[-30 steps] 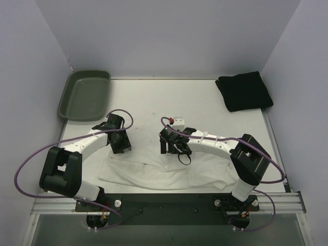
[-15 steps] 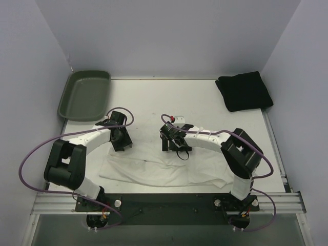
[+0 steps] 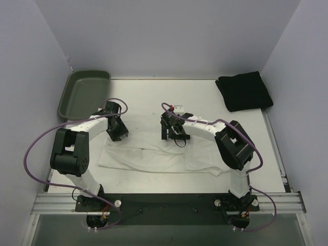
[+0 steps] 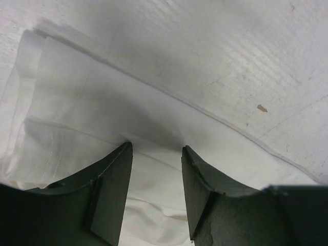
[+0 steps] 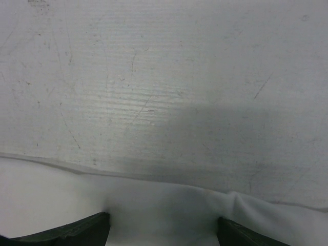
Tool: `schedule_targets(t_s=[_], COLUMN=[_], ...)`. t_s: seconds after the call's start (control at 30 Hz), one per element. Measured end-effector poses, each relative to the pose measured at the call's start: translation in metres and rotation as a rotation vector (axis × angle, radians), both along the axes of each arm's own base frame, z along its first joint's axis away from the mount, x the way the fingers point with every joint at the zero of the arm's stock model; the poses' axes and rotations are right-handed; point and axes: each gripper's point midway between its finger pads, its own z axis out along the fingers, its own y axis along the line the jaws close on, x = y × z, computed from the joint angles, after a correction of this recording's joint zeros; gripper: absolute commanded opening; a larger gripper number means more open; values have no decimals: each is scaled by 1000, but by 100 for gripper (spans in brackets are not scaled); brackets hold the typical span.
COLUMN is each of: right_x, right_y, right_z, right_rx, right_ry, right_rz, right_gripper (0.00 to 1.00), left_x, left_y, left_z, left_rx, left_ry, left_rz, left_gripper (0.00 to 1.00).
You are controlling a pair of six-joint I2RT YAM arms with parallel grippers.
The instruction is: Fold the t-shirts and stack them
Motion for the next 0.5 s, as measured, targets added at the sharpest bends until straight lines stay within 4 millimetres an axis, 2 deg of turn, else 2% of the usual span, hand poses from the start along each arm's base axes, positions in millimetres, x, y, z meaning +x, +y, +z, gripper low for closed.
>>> schedule_targets(t_s=[0.13, 0.23, 0.37, 0.5], right_x=[-1, -3, -19, -40], right_y=[2, 5, 19, 46], right_z=[1, 3, 12, 24], right_rx=[0, -11, -15, 8], right_ry=[-2, -10, -18, -25], right_rz=[22, 49, 121, 212], right_gripper=[86, 86, 86, 86], left_x=[1, -2, -3, -8], left_y=[5, 6, 4, 3], left_z=[3, 15, 54, 94], left_rx=[4, 4, -18, -38], left_ry=[-1, -16, -109, -213], left_rz=[6, -7, -32, -57], left_gripper=[54, 56, 59, 61])
